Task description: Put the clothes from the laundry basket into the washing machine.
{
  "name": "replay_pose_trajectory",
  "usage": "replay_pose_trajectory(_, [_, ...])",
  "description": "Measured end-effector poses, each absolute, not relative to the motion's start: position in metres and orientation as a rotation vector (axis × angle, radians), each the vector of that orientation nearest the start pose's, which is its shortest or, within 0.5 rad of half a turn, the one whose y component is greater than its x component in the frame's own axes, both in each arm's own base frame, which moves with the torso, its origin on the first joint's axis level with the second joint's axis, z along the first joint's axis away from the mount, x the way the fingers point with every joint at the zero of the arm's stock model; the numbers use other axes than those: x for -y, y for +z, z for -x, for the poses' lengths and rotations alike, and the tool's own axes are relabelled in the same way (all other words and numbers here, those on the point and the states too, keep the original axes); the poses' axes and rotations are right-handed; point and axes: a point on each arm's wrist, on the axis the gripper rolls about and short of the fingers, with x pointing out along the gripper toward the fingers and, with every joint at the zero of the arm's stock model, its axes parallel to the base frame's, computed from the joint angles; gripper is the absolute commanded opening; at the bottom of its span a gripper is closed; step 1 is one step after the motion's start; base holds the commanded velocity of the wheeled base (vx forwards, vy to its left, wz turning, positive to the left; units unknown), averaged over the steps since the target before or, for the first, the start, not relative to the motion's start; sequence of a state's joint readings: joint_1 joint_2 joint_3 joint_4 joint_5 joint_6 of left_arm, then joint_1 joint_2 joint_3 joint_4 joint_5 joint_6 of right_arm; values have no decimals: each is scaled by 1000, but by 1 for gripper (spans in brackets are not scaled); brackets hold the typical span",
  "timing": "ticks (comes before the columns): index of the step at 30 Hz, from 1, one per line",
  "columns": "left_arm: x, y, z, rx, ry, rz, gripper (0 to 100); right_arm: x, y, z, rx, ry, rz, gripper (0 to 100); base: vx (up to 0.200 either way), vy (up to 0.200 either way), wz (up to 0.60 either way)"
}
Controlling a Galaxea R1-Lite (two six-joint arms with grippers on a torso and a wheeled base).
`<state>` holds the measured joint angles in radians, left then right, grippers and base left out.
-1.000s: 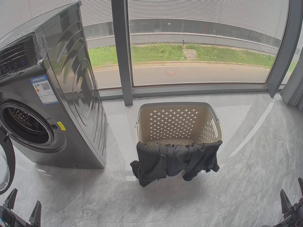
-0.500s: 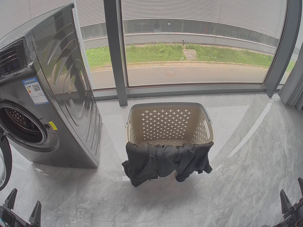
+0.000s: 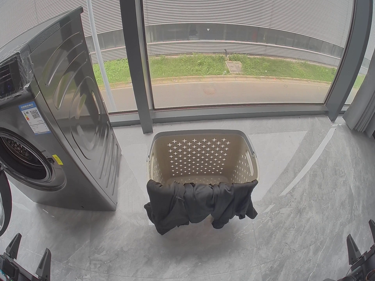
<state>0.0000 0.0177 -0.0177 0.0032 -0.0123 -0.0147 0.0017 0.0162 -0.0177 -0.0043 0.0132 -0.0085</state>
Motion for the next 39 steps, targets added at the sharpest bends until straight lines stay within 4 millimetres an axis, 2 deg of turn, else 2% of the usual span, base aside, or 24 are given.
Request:
replay_pose_trajectory(12, [0,80,23,-4,-12,11,100,0,81,23,5,16,9,100,0,0,0])
replay_pose_trajectory(18, [0,80,23,-4,-8,7,100,0,81,23,6,15,9,100,0,-200,0])
replay_pose_trajectory(39, [0,80,23,-3,-11,9,100,0,81,23,7,14,7,100,0,0,0])
